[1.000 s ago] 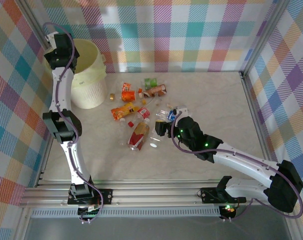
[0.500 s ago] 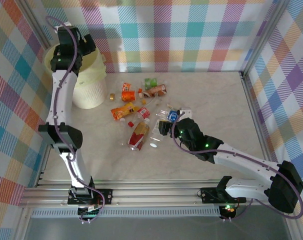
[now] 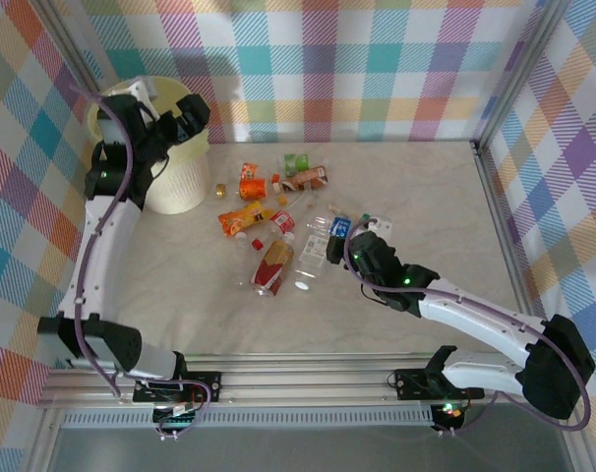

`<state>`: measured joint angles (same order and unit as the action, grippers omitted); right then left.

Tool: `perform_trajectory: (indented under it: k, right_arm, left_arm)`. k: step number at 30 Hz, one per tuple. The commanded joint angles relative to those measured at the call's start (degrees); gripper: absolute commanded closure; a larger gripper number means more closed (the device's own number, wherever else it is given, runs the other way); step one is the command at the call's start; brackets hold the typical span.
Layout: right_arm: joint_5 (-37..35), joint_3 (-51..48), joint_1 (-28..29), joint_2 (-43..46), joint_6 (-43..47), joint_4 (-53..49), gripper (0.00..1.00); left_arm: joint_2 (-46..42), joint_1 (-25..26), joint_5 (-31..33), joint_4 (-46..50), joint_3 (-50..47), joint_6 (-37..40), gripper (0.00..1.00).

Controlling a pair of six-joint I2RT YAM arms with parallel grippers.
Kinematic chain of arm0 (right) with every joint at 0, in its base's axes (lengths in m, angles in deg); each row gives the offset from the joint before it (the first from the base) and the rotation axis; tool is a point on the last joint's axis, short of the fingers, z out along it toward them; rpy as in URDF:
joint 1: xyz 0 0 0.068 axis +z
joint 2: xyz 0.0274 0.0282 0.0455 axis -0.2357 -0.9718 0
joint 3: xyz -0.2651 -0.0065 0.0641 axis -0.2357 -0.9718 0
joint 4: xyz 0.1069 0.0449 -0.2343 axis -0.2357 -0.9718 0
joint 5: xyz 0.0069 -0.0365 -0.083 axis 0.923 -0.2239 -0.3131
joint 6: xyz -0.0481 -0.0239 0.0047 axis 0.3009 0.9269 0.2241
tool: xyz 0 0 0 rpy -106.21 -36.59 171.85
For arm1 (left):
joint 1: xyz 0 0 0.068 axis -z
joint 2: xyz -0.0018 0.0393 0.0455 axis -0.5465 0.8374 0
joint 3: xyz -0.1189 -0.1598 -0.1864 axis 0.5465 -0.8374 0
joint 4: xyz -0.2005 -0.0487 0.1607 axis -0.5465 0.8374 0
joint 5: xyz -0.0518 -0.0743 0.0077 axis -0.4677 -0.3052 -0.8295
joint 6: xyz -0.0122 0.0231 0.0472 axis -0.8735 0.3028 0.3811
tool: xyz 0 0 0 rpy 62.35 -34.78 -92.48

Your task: Put the plastic bottles in the bin

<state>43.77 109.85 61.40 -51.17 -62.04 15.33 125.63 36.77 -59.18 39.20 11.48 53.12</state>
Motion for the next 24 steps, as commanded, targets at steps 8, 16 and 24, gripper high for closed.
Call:
perform_trajectory:
  k: [8,16,24]
  right_arm:
    - [2.0,1.86,-1.3,-5.14,-3.69,-4.27,0.0]
    - [2.75,2.64,-2.27,-10.78,-8.06,1.84,0.0]
    - [17.85,8.65,-3.38,-19.9,-6.5,4.12,0.0]
  left_arm:
    - [-13.93,1.52,-16.66,-0.06,-15.58,-6.22,0.0]
    - [-23.47,1.46,-11.38,7.93,-25.26,-3.96,0.0]
    - [-27.14,1.46,-7.07,11.84,-32.13,-4.63,0.0]
